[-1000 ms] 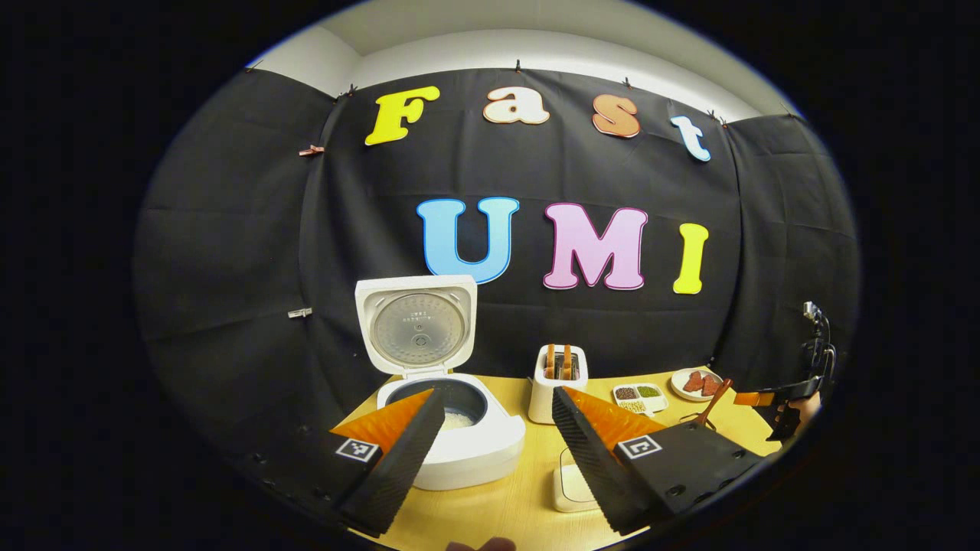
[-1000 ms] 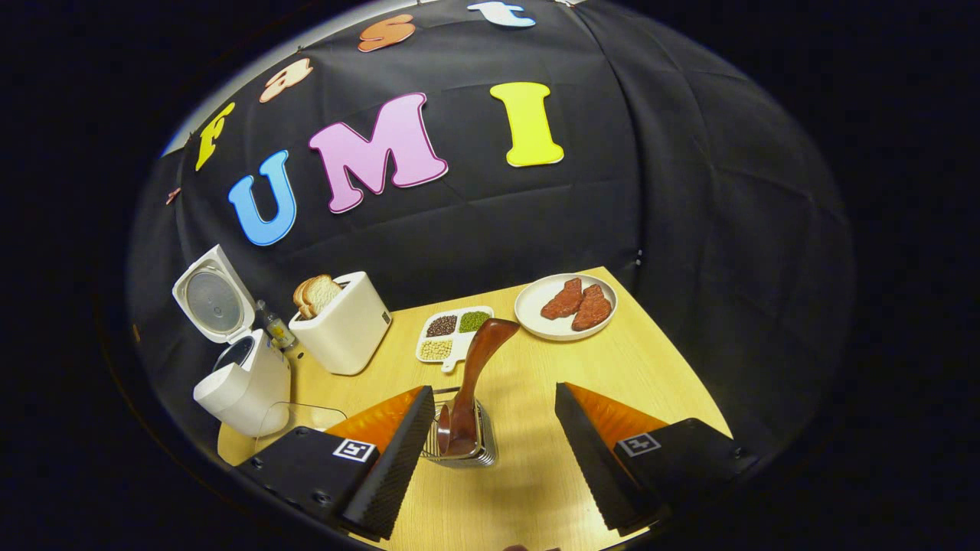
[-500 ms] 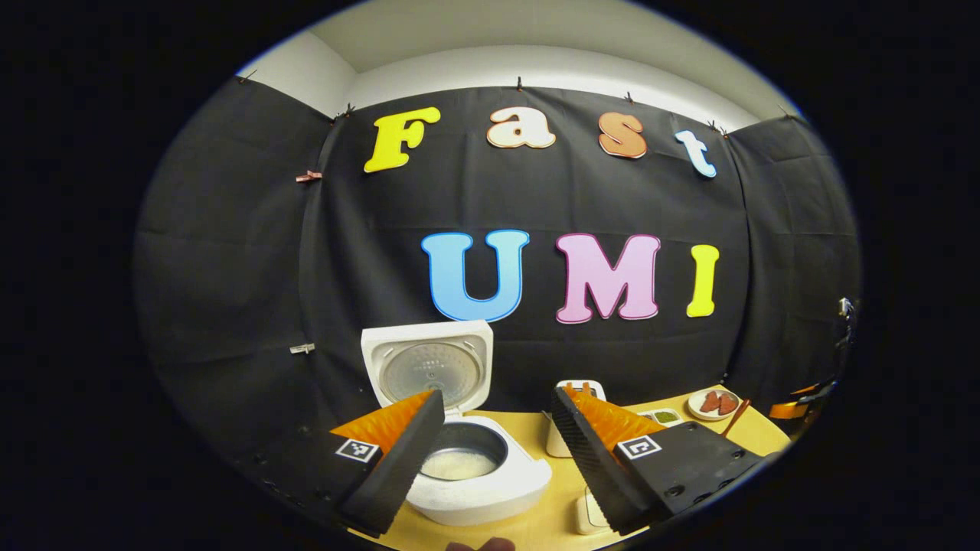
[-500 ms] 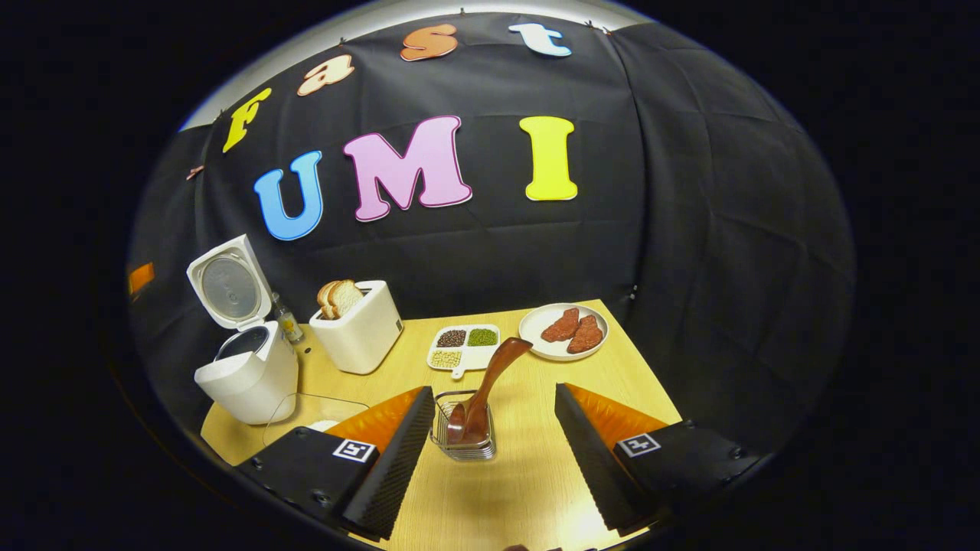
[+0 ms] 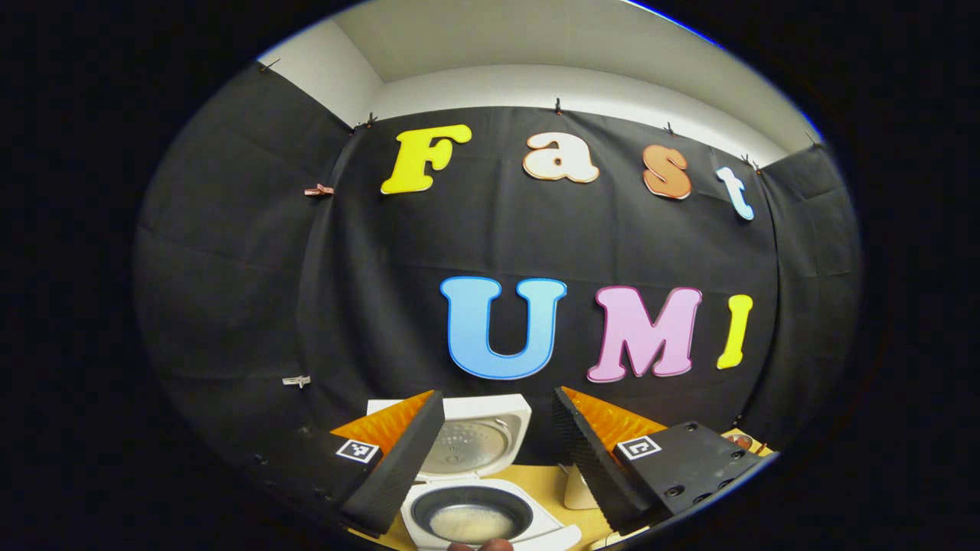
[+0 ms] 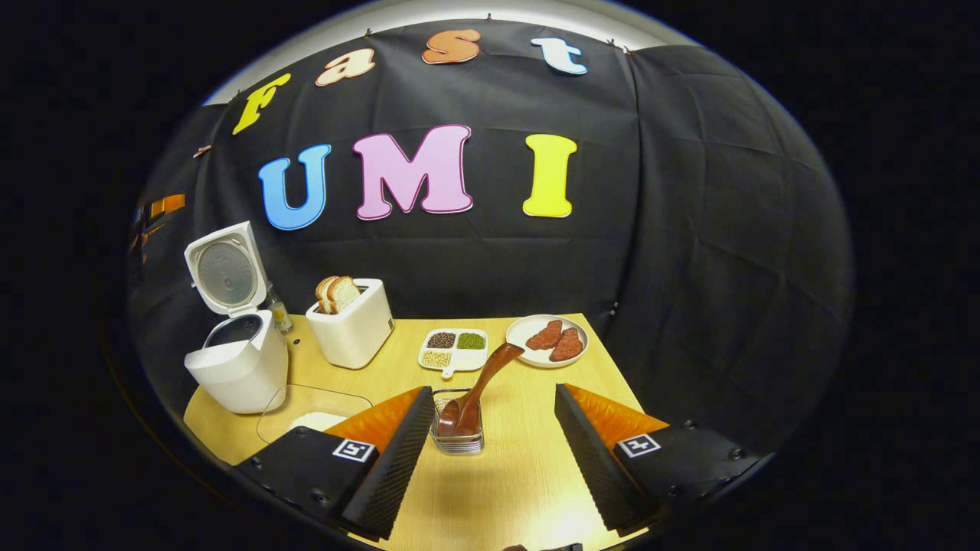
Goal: Close the left gripper, press the button to open the rice cooker; take a wooden spoon from the chopstick holder with the right hand, scoop a spoonful of rice and pour it into the rice cooker, then put the wooden spoon back into the chopstick holder.
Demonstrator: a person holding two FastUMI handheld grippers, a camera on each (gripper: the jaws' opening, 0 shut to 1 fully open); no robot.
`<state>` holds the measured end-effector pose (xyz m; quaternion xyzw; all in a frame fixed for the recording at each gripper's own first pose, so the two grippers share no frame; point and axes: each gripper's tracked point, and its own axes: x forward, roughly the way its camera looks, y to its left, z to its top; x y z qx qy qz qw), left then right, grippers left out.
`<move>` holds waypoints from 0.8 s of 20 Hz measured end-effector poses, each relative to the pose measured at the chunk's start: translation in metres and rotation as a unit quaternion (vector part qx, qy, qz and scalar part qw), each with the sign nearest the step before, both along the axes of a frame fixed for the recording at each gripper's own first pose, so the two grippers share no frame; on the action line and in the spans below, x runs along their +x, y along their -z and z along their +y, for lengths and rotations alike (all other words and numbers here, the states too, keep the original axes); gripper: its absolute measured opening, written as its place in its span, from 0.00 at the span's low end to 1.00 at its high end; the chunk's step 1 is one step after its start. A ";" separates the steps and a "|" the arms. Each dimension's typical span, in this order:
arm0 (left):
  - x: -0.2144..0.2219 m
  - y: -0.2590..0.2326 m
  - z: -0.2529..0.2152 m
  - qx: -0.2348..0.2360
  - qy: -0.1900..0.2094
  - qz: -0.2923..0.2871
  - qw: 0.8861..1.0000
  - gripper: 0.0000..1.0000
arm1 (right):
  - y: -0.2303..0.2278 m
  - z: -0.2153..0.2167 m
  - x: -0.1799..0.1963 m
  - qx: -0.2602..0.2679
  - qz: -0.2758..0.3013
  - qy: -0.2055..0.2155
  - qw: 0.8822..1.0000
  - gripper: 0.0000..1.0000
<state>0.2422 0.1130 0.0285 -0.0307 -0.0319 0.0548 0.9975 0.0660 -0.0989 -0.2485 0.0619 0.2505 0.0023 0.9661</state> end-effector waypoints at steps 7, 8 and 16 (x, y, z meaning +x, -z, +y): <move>0.079 -0.004 0.047 0.004 -0.020 -0.008 1.000 0.94 | -0.016 0.007 -0.031 -0.017 0.000 0.020 1.000 0.99; 0.092 0.004 0.051 0.007 -0.021 0.001 1.000 0.95 | -0.017 0.009 -0.034 -0.019 0.000 0.023 1.000 0.99; 0.157 0.085 0.078 0.010 -0.035 0.091 0.995 0.95 | -0.031 0.017 -0.058 -0.031 -0.003 0.040 0.999 0.99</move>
